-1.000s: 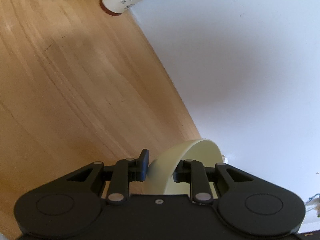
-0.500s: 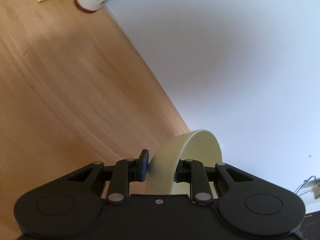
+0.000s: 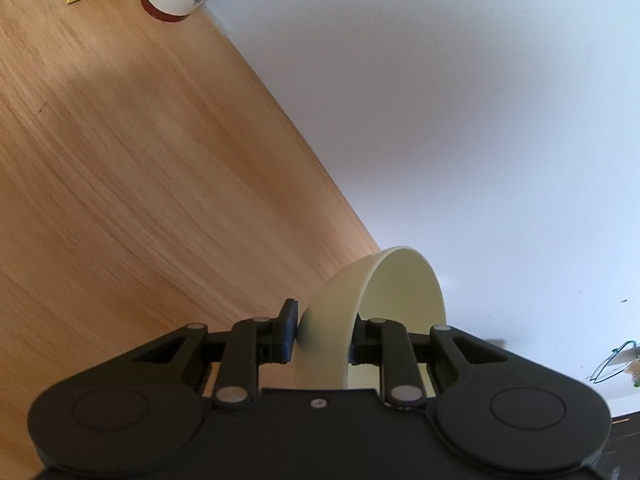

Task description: Clean bowl

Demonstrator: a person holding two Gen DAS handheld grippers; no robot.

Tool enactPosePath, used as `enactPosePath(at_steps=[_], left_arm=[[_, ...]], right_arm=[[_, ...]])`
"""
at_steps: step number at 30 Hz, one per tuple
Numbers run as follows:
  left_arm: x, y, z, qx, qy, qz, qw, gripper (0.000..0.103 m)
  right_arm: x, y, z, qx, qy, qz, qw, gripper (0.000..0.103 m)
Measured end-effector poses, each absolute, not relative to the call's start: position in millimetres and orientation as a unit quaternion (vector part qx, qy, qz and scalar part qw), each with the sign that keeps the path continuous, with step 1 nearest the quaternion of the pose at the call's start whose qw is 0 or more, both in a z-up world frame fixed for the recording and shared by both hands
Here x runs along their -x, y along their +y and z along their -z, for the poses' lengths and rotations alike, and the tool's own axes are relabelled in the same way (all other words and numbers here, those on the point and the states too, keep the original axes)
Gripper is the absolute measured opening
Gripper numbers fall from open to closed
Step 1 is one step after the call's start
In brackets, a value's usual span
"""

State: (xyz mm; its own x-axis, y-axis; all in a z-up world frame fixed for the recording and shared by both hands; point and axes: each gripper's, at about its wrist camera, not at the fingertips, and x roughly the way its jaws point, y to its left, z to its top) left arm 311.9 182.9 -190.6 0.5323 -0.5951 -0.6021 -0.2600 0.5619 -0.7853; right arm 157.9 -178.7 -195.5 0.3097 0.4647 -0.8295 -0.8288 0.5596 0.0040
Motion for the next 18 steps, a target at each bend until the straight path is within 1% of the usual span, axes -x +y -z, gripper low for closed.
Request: enactPosePath(at_steps=[4,8,18], left_arm=[[-315.6,186.4,192.7,0.456,0.466,0.108,0.751,0.021],[-315.4,184.0,183.9,0.444,0.459,0.112,0.761,0.021],[-320.4,178.9,181.1,0.440,0.461,0.118,0.762,0.021]], right_arm=[[-160.0,-166.1,201.4,0.231,0.411,-0.408,0.782,0.011],[-152.3,-166.4,190.5,0.229,0.395,-0.414,0.788,0.010],[-139.9,-168.3,157.0,0.168,0.383,-0.442,0.793,0.010]])
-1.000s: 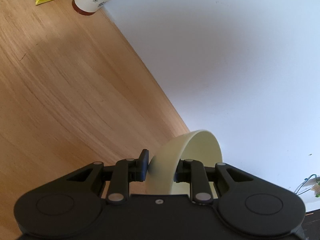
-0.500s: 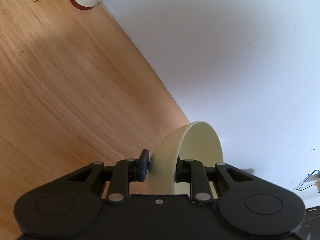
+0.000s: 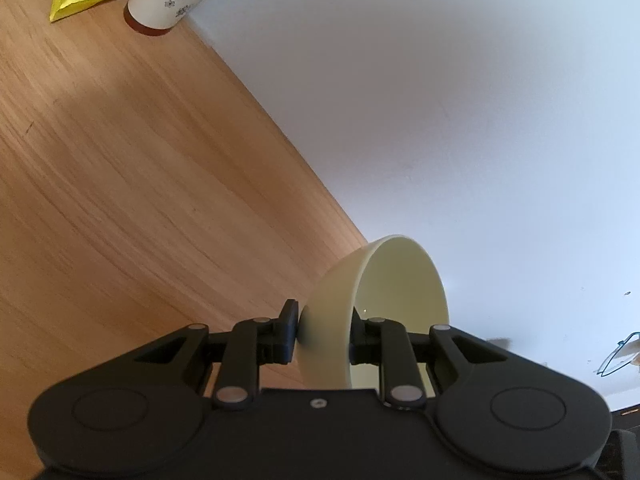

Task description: Clean bowl

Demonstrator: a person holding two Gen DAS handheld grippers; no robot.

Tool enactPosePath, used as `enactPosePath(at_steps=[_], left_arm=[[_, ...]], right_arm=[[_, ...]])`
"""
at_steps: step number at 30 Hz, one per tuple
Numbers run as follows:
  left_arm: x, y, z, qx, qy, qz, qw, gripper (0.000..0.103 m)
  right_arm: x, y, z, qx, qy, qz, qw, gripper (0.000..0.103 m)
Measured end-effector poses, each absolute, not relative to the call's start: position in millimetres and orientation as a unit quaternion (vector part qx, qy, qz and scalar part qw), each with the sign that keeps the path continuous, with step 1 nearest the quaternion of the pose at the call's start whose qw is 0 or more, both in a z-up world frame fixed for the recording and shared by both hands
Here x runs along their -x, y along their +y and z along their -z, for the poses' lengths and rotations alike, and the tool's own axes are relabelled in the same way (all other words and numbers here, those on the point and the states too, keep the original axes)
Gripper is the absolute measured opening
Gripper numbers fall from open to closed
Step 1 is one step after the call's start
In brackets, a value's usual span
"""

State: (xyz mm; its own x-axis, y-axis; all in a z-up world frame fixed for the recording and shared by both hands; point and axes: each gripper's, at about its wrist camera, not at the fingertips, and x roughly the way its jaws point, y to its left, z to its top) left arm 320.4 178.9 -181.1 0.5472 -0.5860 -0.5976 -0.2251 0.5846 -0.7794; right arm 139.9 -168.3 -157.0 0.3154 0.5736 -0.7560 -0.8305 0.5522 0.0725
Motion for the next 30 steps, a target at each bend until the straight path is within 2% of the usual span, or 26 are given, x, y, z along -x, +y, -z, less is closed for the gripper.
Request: enactPosePath(at_steps=[16,23,30], left_arm=[[-324.7,176.0,197.0,0.440,0.469,0.115,0.758,0.020],[-333.7,177.2,193.2,0.433,0.466,0.121,0.762,0.020],[-318.2,191.9,214.9,0.414,0.472,0.145,0.765,0.020]], right_arm=[[-137.5,-147.5,199.4,0.144,0.401,-0.412,0.805,0.010],[-130.9,-142.7,193.0,0.139,0.393,-0.424,0.804,0.010],[-124.1,-132.5,175.5,0.147,0.377,-0.432,0.806,0.010]])
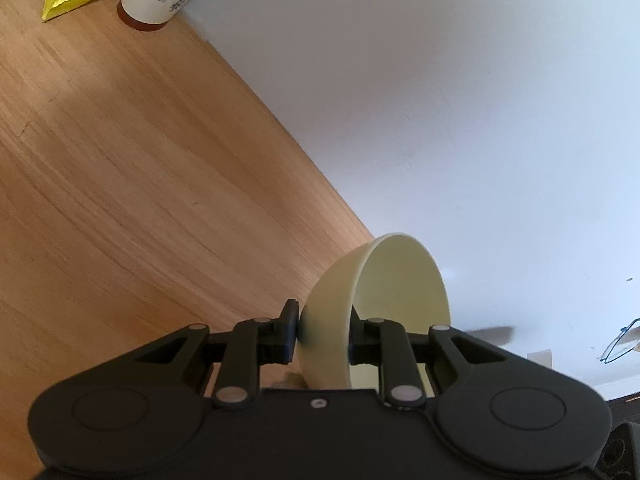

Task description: Clean bowl

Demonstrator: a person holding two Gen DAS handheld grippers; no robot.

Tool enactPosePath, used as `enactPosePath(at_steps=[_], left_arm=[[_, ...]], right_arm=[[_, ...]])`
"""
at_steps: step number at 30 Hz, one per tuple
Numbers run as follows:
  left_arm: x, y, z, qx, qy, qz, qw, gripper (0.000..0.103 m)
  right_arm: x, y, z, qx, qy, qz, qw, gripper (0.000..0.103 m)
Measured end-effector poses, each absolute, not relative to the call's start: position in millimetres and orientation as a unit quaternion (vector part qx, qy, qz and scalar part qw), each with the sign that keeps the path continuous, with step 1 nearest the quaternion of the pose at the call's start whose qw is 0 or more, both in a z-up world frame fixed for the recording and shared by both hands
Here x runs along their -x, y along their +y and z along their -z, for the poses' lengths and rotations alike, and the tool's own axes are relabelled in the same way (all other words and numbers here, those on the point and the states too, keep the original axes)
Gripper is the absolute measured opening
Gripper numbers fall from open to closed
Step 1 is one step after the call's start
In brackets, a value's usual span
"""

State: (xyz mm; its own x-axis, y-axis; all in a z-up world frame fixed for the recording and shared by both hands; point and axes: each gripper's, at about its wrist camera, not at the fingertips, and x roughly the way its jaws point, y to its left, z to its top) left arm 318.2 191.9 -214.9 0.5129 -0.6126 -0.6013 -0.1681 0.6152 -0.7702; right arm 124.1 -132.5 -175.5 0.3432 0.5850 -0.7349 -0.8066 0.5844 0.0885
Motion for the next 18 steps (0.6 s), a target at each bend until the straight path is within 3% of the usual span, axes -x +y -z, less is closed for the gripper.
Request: enactPosePath(at_steps=[18], left_arm=[[-278.5,210.7,273.5,0.426,0.489,0.128,0.750,0.020]], right_arm=[[-135.1,-100.1,211.6,0.182,0.411,-0.373,0.812,0.009]])
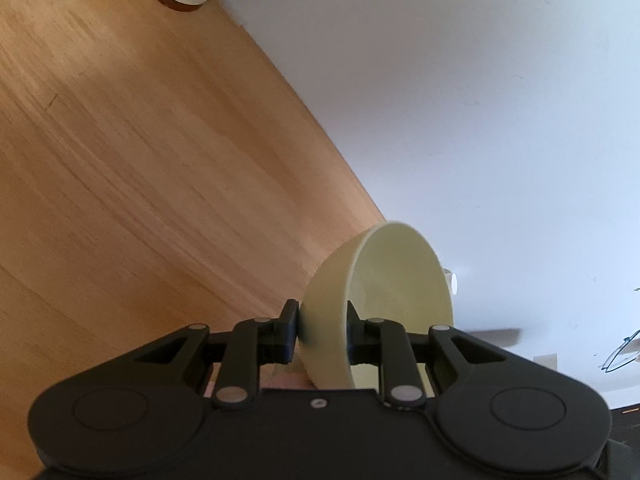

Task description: Clean bowl

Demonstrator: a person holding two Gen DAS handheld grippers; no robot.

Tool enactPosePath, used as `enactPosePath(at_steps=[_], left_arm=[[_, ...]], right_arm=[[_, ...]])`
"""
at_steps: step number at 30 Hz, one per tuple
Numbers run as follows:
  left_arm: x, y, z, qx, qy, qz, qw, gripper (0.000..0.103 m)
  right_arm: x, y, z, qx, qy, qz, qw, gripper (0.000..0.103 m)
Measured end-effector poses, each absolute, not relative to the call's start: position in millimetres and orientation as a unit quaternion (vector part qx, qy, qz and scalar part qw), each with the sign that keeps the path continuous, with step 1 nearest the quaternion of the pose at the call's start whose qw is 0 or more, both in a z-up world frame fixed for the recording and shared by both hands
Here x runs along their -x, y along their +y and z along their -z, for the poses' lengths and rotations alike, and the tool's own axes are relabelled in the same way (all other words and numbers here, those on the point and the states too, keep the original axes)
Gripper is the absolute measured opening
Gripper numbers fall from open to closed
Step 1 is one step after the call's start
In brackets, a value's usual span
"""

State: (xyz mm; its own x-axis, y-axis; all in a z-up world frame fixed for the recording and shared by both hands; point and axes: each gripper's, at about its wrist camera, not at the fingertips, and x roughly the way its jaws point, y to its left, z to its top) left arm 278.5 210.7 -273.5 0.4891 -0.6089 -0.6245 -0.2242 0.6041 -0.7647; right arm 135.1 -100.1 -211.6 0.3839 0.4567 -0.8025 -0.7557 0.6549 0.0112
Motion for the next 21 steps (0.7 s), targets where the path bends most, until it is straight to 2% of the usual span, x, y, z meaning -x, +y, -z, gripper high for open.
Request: enactPosePath(at_steps=[9,21], left_arm=[[-256.1,224.6,304.5,0.442,0.496,0.115,0.739,0.020],[-211.2,230.5,356.4,0.412,0.512,0.096,0.748,0.020]], right_arm=[[-130.1,-126.6,205.2,0.123,0.422,-0.364,0.821,0.009],[-122.7,-176.4,196.9,0.065,0.430,-0.295,0.851,0.009]])
